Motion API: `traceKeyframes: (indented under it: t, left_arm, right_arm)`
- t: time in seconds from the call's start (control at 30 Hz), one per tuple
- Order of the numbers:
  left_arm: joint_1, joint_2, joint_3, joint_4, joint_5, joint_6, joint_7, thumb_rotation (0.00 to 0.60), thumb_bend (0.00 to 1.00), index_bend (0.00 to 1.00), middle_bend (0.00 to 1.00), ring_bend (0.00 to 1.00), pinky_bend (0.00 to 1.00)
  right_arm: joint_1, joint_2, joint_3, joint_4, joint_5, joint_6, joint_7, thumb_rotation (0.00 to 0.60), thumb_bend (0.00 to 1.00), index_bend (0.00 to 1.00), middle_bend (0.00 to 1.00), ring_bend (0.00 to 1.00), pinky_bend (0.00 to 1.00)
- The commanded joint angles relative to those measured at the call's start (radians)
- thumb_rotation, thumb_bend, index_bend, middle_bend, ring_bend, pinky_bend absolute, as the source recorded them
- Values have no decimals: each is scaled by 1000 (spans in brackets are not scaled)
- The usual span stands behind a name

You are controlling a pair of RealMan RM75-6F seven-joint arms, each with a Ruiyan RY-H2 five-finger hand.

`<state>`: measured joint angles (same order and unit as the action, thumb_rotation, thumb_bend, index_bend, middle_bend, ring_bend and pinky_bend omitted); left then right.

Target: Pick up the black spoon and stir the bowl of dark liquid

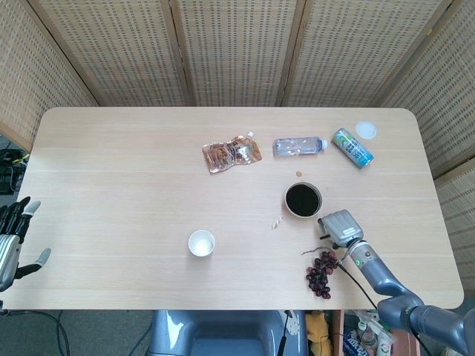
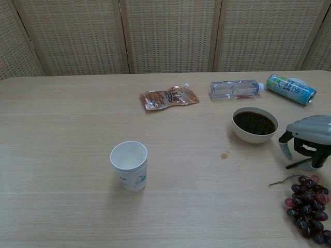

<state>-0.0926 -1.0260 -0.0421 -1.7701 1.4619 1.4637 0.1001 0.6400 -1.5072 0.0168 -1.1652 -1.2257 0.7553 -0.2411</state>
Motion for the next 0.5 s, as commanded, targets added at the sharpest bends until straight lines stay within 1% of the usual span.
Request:
traceKeyframes:
  t: [0.03, 0.5]
  left_arm:
    - [0, 0, 0, 0, 0, -1, -1, 600, 313, 0, 0, 0, 0]
    - [-2, -4, 3, 1, -4, -9, 4, 600, 313, 0, 0, 0, 0]
  right_arm:
    - [3, -10, 4, 13, 7, -7, -6, 600, 435, 548, 937, 968, 1000]
    - [3, -42, 2, 72, 12, -31, -5, 600, 434, 555, 937, 968, 1000]
